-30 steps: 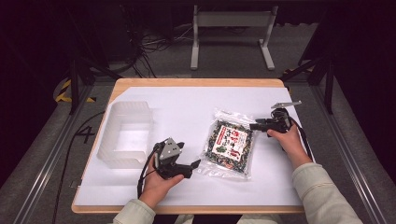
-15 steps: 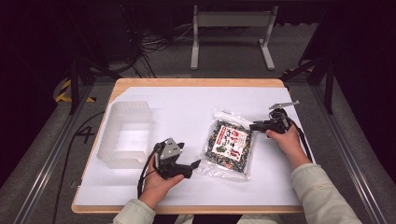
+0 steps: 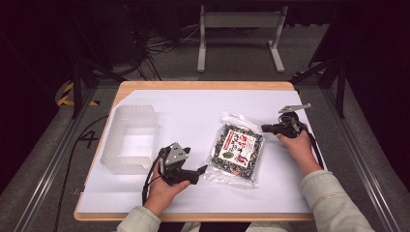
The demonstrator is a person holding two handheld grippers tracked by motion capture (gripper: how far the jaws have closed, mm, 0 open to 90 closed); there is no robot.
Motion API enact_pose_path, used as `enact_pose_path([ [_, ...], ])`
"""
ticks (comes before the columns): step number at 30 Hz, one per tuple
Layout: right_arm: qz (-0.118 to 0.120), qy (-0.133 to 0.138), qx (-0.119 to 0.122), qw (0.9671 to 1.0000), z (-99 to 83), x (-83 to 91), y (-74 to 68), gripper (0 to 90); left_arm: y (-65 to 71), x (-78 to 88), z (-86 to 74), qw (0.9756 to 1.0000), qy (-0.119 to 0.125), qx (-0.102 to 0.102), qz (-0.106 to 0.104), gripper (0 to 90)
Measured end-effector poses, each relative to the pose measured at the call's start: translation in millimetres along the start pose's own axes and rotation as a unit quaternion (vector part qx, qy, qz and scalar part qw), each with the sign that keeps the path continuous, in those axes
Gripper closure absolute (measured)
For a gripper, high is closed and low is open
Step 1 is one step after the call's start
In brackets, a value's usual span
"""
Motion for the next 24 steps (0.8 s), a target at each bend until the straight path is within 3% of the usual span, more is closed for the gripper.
enact_pose_path([
  [4,0.000,0.032,0.013,0.9994,10.0,19.4,-8.4,89.9,0.5,0.9,2.0,1.0000,0.005,0.004,-0.002,15.6],
  [15,-0.002,0.084,0.055,0.9949,27.4,54.0,-32.9,90.0,6.3,9.1,17.4,0.9998,0.013,-0.013,-0.011,14.1],
  [24,0.001,0.126,0.097,0.9873,40.5,82.3,-60.5,90.0,0.2,6.5,21.6,0.9999,0.002,0.006,-0.014,14.3],
])
Point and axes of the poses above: each handheld gripper's, and its own axes: x roughly backward along the jaws, z roughly out of its top, y roughly to its right, the point moved 6 cm from there along -x, roughly forward along the jaws, and after that the axes turned 7 degrees about -y, right-handed, at the moved point
